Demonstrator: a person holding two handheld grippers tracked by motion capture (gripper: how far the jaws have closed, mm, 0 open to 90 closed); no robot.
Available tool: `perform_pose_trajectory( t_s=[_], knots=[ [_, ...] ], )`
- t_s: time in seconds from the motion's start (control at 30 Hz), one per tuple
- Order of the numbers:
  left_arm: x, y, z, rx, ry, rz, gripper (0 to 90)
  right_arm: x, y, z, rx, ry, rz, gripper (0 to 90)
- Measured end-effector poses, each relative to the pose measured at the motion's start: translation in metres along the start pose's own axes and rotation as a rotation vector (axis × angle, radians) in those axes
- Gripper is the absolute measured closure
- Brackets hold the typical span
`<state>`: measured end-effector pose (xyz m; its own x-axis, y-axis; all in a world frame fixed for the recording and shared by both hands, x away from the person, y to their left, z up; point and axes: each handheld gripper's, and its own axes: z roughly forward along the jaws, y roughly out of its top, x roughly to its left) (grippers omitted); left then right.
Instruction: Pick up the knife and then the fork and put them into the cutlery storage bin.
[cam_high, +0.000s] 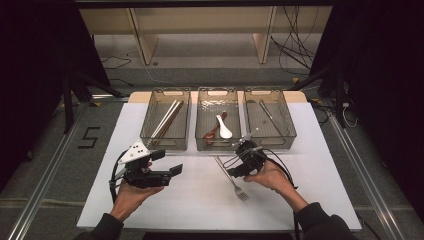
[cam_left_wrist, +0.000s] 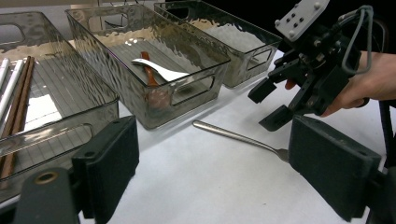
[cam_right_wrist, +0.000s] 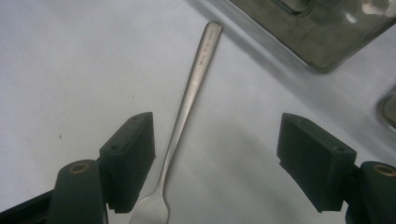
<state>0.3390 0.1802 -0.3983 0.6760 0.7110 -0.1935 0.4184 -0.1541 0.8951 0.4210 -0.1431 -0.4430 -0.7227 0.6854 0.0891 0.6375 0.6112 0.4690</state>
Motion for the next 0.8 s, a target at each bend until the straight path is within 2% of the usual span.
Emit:
perform_pose_trajectory(
  t_s=[0.27,0.8],
  knots=[
    [0.0,0.0,0.0,-0.004,0.002,-0.005,16.0,0.005,-0.003,0.013,0.05,-0.012,-0.019,28.6],
    [0.0,0.0,0.0,-0.003,0.002,-0.005,16.0,0.007,-0.006,0.022,0.103,-0.03,-0.033,29.0]
  ],
)
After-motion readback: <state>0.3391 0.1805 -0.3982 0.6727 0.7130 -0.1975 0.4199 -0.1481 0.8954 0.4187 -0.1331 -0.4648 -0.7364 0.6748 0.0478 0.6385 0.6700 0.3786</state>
